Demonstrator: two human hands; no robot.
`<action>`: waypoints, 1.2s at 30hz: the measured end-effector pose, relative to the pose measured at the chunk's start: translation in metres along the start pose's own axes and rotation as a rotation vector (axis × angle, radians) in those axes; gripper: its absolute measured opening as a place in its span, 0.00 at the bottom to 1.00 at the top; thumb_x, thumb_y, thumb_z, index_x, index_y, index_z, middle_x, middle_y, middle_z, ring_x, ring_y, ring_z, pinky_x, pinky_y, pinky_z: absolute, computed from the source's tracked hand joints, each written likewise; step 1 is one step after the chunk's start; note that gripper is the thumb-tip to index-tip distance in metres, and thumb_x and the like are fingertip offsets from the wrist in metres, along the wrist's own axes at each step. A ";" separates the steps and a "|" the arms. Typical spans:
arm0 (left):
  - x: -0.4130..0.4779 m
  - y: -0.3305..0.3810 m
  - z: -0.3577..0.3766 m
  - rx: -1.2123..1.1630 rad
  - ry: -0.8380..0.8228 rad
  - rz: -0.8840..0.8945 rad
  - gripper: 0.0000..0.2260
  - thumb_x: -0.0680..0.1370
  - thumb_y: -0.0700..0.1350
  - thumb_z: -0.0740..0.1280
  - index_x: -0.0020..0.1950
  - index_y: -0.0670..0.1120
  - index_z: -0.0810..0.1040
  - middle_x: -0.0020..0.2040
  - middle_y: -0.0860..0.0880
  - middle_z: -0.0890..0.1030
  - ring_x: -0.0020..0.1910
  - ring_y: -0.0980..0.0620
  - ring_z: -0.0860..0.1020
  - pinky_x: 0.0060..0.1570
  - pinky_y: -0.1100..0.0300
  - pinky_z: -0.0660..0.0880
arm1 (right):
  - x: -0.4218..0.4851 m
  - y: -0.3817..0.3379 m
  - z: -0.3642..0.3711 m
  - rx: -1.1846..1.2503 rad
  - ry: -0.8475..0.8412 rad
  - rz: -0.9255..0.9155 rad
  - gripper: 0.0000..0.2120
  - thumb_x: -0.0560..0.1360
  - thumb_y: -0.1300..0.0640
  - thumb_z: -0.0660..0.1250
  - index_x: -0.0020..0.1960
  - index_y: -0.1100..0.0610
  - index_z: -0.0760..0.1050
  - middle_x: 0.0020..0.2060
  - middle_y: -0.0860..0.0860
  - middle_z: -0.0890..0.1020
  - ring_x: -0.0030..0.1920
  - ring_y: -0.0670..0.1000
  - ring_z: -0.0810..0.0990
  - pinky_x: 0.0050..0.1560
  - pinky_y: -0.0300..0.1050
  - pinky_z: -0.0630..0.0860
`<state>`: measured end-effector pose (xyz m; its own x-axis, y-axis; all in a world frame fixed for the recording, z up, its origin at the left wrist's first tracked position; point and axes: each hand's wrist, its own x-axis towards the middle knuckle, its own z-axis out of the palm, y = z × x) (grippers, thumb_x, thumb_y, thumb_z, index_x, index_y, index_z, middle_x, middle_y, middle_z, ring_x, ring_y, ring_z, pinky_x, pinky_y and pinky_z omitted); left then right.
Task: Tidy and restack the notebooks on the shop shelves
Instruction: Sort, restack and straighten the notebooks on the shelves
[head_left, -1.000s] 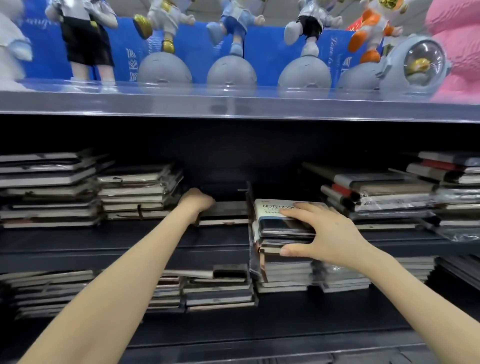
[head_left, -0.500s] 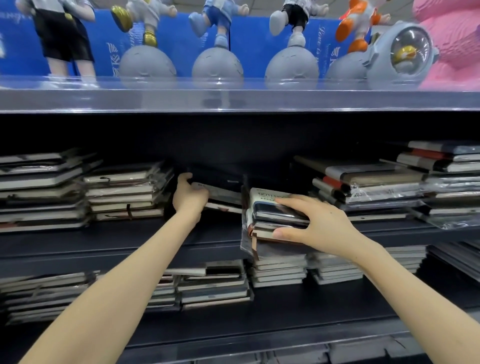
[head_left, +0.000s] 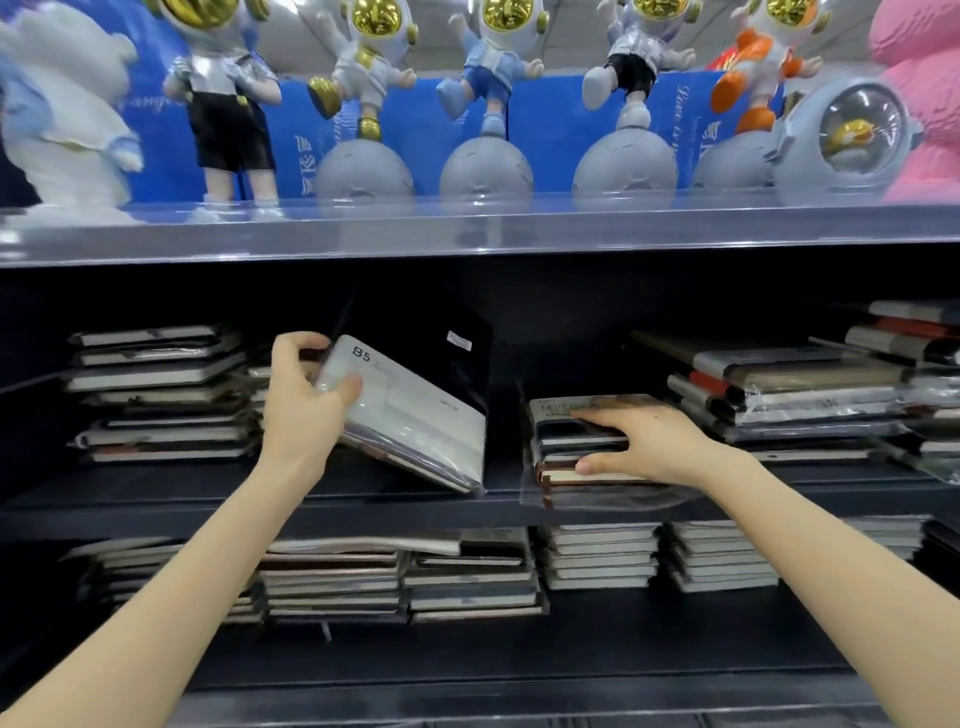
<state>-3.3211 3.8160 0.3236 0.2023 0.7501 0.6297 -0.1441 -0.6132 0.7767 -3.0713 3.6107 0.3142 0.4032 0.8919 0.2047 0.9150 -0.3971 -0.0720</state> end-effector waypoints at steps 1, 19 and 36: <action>-0.003 -0.002 -0.005 -0.031 0.006 -0.018 0.17 0.74 0.34 0.68 0.56 0.50 0.67 0.48 0.50 0.73 0.47 0.48 0.75 0.46 0.53 0.73 | 0.004 0.001 0.001 -0.010 -0.010 -0.005 0.35 0.71 0.32 0.63 0.74 0.41 0.59 0.74 0.45 0.63 0.74 0.50 0.60 0.71 0.46 0.59; -0.077 0.024 -0.037 -0.434 0.110 -0.383 0.14 0.77 0.33 0.65 0.60 0.45 0.71 0.47 0.48 0.81 0.42 0.53 0.80 0.39 0.60 0.75 | -0.043 -0.119 0.005 0.899 0.247 0.015 0.28 0.75 0.41 0.65 0.72 0.45 0.63 0.58 0.40 0.77 0.59 0.42 0.76 0.59 0.40 0.73; -0.105 0.089 0.103 -0.243 -0.709 -0.050 0.17 0.73 0.49 0.72 0.61 0.51 0.77 0.55 0.57 0.82 0.55 0.59 0.79 0.55 0.63 0.72 | -0.122 0.016 -0.069 1.282 0.592 0.435 0.28 0.76 0.60 0.69 0.73 0.62 0.64 0.71 0.50 0.69 0.69 0.50 0.68 0.54 0.40 0.65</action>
<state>-3.2556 3.6570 0.3245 0.7777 0.3858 0.4964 -0.3118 -0.4490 0.8374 -3.1070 3.4805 0.3553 0.8665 0.4146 0.2782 0.2437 0.1350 -0.9604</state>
